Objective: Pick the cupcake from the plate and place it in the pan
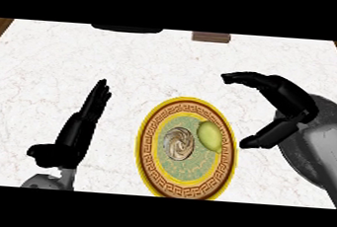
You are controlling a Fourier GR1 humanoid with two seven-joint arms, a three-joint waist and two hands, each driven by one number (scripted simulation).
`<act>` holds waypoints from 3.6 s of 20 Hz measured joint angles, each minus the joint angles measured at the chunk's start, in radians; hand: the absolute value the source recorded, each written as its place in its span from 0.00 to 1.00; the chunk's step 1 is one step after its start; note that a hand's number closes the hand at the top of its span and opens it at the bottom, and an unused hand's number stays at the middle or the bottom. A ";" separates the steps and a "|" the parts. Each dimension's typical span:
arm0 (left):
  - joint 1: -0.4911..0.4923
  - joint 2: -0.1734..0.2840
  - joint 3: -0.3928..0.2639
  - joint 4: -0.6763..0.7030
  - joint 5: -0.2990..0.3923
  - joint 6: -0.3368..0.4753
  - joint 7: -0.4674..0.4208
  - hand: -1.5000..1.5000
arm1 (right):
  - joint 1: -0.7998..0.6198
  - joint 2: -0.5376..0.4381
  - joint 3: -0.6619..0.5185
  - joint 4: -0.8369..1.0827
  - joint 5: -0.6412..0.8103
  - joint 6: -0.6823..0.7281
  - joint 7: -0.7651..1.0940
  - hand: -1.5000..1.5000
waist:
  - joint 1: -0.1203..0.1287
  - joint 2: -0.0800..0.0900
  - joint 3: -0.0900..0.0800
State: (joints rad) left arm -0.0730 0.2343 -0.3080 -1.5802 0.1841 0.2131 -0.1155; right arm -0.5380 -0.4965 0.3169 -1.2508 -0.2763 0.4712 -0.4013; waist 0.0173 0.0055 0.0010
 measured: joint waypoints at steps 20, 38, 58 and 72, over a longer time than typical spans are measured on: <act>0.004 -0.038 0.015 0.029 -0.027 -0.025 -0.020 0.50 | -0.251 0.092 0.333 -0.022 0.544 0.081 0.190 0.00 | -0.006 -0.006 -0.002; 0.034 -0.089 0.058 0.013 -0.081 -0.069 -0.007 0.50 | -0.118 0.251 0.299 -0.008 0.900 0.120 0.225 0.00 | -0.013 -0.006 -0.001; 0.043 -0.126 0.101 -0.015 -0.129 -0.116 0.024 0.50 | -0.147 0.423 0.264 0.263 1.205 0.013 0.060 1.00 | -0.011 -0.018 -0.002; 0.061 -0.135 0.124 -0.032 -0.140 -0.143 0.031 0.50 | -0.131 0.441 0.160 0.283 1.299 -0.167 -0.074 1.00 | -0.013 -0.016 -0.003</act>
State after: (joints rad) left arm -0.0116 0.0991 -0.1838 -1.6118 0.0437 0.0703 -0.0842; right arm -0.6693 -0.0550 0.4773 -0.9683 1.0229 0.3043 -0.4755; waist 0.0045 -0.0101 -0.0018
